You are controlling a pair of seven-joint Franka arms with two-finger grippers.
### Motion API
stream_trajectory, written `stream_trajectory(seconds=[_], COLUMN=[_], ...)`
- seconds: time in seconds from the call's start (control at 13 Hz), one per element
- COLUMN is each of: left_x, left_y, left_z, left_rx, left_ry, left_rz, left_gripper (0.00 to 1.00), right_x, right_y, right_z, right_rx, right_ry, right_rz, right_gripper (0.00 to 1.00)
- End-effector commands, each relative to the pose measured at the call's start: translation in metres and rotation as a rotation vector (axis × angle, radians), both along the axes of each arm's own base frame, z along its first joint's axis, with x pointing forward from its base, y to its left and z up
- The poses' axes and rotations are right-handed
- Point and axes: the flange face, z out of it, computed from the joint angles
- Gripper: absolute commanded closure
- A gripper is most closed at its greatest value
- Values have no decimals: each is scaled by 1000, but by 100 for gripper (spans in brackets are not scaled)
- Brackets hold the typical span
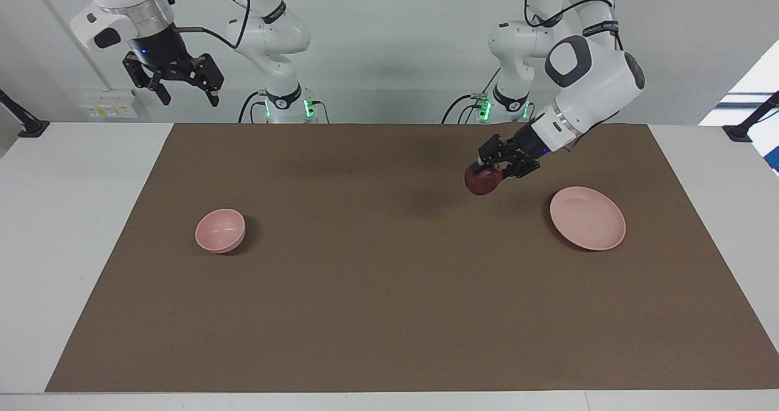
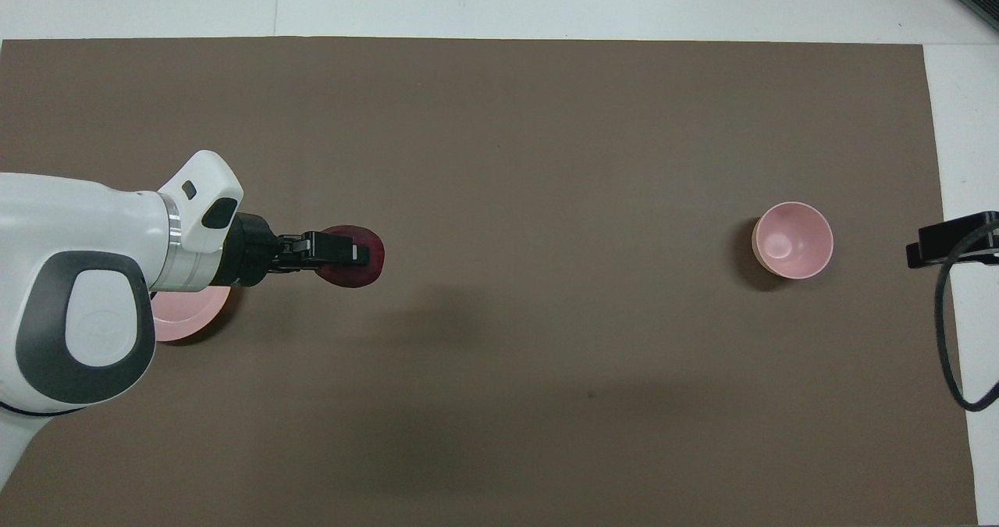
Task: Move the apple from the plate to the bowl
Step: 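Lift the apple with the left gripper toward the table center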
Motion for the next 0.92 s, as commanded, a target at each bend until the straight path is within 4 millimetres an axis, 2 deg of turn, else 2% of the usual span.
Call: stream_trajectory(seconds=[0.0,0.23,0.46,0.69,0.85], left_x=[-4,-9,-11,-15,-18], left_y=[-25,-53,-58,-70,-82], left_z=[18,26,31,35,39], left_rx=[-23,-27,-81,-163,-233], left_ry=[8,24,43,69,80], left_rz=[-3,-4,12,29,51], left_gripper=[100,100,100,100,100], right_x=[-4,-4,-4,-4,-2], right_y=[-2,-3,-3,-2,-10], right_z=[1,1,1,1,0], right_rx=[-12,-12,-12,-12,-12], right_ry=[-13,-13,-14,-13,-19], right_rz=[-1,-3,-1,-1,-6], right_gripper=[0,0,0,0,0])
